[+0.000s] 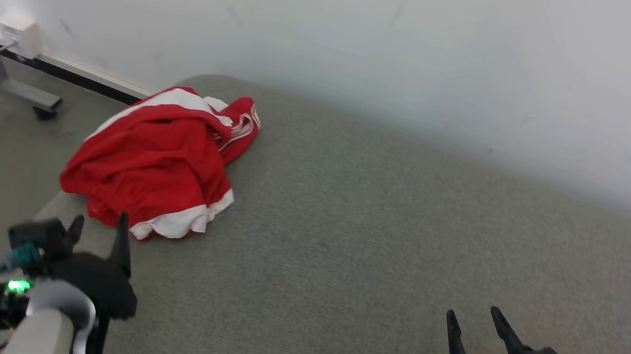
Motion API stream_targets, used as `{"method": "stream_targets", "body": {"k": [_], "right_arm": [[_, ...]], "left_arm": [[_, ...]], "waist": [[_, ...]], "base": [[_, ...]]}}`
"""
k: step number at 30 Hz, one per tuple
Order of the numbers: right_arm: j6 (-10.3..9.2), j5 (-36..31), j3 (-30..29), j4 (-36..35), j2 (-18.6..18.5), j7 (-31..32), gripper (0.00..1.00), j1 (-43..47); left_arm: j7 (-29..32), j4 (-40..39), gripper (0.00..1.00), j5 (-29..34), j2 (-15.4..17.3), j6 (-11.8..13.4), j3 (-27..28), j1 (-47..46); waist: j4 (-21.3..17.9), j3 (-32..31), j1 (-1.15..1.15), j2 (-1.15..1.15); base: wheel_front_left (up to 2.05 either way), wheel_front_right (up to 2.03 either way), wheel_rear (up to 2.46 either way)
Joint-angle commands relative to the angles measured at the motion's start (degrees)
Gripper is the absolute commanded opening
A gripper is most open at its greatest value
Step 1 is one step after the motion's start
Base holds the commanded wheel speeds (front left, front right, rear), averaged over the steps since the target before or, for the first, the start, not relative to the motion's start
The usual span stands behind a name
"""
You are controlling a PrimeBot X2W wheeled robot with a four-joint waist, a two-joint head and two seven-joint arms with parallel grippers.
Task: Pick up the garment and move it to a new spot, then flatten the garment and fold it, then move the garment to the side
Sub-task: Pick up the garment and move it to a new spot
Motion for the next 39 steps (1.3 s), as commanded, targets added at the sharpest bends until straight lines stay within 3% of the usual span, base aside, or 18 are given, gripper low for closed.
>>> {"method": "stream_targets", "body": {"k": [1,11,26,27,28,39], "right_arm": [[-0.14,-1.11,0.23,-0.86,-0.11,0.47,1.00,-0.66],[-0.14,-6.45,4.84,-10.39,-0.67,5.79,1.00,-3.94],[-0.14,-5.72,6.37,-15.75,-2.60,8.17,1.00,-3.91],[-0.14,-5.64,6.24,-15.79,-2.53,8.08,1.00,-3.96],[-0.14,-5.56,6.10,-15.74,-2.43,7.95,1.00,-4.02],[-0.14,-4.30,6.21,-12.79,-0.80,5.84,1.00,-5.22]], "left_arm": [[1.05,1.53,1.00,-1.09,-0.07,0.36,0.71,-2.07],[8.67,11.67,1.00,-6.66,2.61,1.29,4.83,-17.25],[17.33,18.98,1.00,-6.29,9.48,3.28,4.42,-25.59],[17.90,19.18,0.56,-6.06,9.89,3.58,4.21,-25.66],[18.47,19.28,0.00,-5.92,10.11,3.52,3.98,-25.71],[22.69,15.18,0.00,-5.42,14.11,2.98,2.79,-25.50]], "waist": [[-3.72,3.55,0.00,0.00],[-11.18,14.86,0.00,0.00],[-15.47,21.75,0.00,0.00],[-15.53,21.79,0.00,0.00],[-15.57,21.74,0.00,0.00],[-14.26,18.16,0.00,0.00]], "base": [[0.00,0.00,0.00],[0.00,0.00,0.00],[0.00,0.00,0.00],[0.00,0.00,0.00],[0.00,0.00,0.00],[0.00,0.00,0.00]]}}
